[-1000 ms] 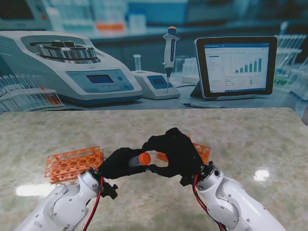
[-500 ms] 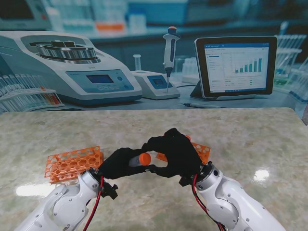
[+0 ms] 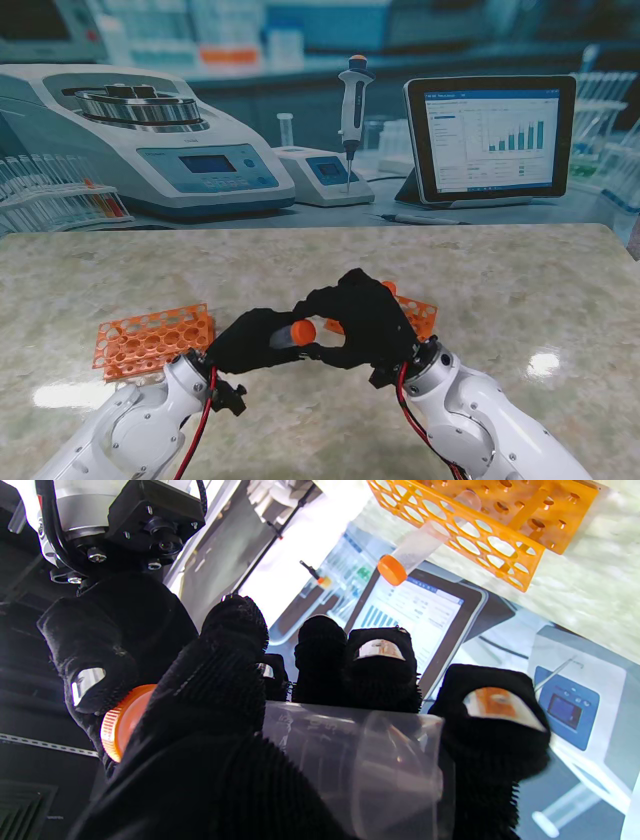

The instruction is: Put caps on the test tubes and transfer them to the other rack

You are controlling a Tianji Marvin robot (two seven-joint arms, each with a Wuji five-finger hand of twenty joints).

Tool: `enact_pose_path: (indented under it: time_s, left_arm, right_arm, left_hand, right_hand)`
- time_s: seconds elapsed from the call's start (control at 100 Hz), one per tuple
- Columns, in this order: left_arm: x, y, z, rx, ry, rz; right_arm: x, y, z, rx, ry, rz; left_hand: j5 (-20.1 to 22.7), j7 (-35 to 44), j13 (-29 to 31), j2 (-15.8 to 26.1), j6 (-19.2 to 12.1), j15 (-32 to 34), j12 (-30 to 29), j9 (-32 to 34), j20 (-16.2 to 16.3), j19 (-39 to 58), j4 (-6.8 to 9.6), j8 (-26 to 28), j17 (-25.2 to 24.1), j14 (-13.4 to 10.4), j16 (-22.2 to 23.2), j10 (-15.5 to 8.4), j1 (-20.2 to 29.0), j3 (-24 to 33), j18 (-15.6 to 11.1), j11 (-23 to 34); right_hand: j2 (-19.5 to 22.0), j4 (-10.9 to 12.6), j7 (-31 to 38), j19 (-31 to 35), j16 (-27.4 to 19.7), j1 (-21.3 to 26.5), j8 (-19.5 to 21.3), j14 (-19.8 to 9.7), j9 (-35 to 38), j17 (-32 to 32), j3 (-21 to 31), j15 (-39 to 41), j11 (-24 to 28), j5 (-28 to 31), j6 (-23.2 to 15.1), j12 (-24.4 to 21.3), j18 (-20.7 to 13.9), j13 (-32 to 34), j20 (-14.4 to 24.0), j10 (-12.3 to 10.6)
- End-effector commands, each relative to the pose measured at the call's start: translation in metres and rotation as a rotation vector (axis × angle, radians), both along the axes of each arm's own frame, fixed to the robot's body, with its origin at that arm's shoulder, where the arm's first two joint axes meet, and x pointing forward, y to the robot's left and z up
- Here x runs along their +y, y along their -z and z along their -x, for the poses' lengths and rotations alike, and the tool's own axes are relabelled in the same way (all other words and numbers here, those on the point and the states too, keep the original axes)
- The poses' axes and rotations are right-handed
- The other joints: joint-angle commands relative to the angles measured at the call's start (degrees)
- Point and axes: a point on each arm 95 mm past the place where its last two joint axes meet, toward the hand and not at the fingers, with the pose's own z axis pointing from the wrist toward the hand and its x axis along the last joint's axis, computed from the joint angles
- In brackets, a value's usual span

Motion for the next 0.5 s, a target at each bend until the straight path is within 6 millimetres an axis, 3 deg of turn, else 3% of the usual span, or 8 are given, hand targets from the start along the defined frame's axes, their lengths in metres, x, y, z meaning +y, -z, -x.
enact_pose_path:
  time_s: [0.0,0.11,0.49]
  left_arm:
    - [-0.0027,-0.0027,0.0013,-0.004,0.011,0.003]
    - [-0.0030,-0.0028,0.0017,-0.005,0.012,0.003]
    - [-0.0037,-0.0033,0.0026,-0.009,0.013,0.005]
  right_arm:
    - [0.0023,0.0025,0.0018,0.009,0.000,-0.001]
    - [0.0023,0.0029,0.0015,0.012,0.002,-0.001]
    - [0.0026,0.0055,-0.0002,0.021,0.012,-0.014]
  left_hand:
    - [0.22,3.24,-0.08,2.62,-3.45,-0.24,-0.25,-1.01,-0.96,6.59,-0.33,3.91,1.55,-1.15,-0.55,-2.37,2.04,-0.64,-4.35,-0.13]
    - [0.17,3.23,-0.08,2.65,-3.48,-0.24,-0.24,-0.98,-0.96,6.59,-0.34,3.90,1.55,-1.15,-0.55,-2.40,2.01,-0.66,-4.35,-0.12]
    - [0.20,3.25,-0.08,2.67,-3.51,-0.24,-0.24,-0.95,-0.96,6.59,-0.34,3.92,1.55,-1.15,-0.55,-2.39,1.98,-0.66,-4.35,-0.10]
  right_hand:
    - [0.25,-1.32,7.18,1.15,1.09,5.11,-2.22,-1.56,2.06,0.49,-0.31,3.39,0.79,-0.17,-4.83,0.58,-1.44,2.47,-1.09,-1.88]
    - [0.54,-1.56,14.08,1.46,1.28,7.87,-7.08,-1.82,3.56,1.40,-1.07,4.09,1.20,-1.40,-6.56,0.71,-1.76,3.75,-1.21,-2.48]
    - [3.42,-2.03,17.32,3.22,2.15,10.81,-6.86,-2.82,9.95,5.73,-0.34,7.24,3.27,4.98,-11.61,4.80,-2.68,9.08,-1.04,-4.14]
